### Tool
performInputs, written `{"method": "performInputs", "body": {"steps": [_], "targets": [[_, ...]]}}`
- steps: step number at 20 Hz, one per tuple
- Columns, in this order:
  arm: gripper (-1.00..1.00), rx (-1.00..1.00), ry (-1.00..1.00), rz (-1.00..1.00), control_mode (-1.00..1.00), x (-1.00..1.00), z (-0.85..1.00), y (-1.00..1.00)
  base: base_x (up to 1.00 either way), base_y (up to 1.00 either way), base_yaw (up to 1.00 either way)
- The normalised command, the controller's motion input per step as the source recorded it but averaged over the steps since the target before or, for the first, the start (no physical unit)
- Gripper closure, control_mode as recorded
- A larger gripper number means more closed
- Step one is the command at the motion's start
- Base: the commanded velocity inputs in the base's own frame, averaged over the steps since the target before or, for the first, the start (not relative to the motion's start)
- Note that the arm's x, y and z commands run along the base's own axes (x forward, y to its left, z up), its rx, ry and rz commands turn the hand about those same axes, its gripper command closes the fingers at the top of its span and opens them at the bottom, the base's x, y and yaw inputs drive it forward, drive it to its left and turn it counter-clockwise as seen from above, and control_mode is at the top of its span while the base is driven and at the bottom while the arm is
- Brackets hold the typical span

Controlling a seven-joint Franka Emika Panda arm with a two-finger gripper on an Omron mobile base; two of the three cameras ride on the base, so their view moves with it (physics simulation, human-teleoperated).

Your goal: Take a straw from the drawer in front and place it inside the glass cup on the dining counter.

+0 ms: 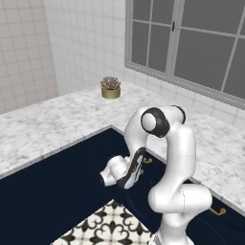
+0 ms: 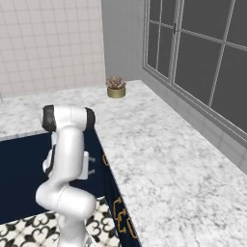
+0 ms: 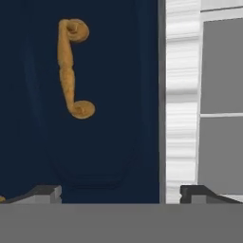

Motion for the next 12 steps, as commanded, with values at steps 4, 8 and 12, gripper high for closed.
{"method": "performInputs", "body": {"steps": [4,8,12], "targets": [[-1.00,-0.01,-0.21,-0.12,-1.00,0.29,-0.15,-0.01,0.00,0.00,0.00],[-1.00,0.00,-0.27,-0.10,-1.00,0.14,-0.08,-0.16,0.00,0.00,0.00],[-1.00,0.04,-0.09,-0.05,-1.00,0.11,-0.01,-0.35,0.00,0.00,0.00]]}}
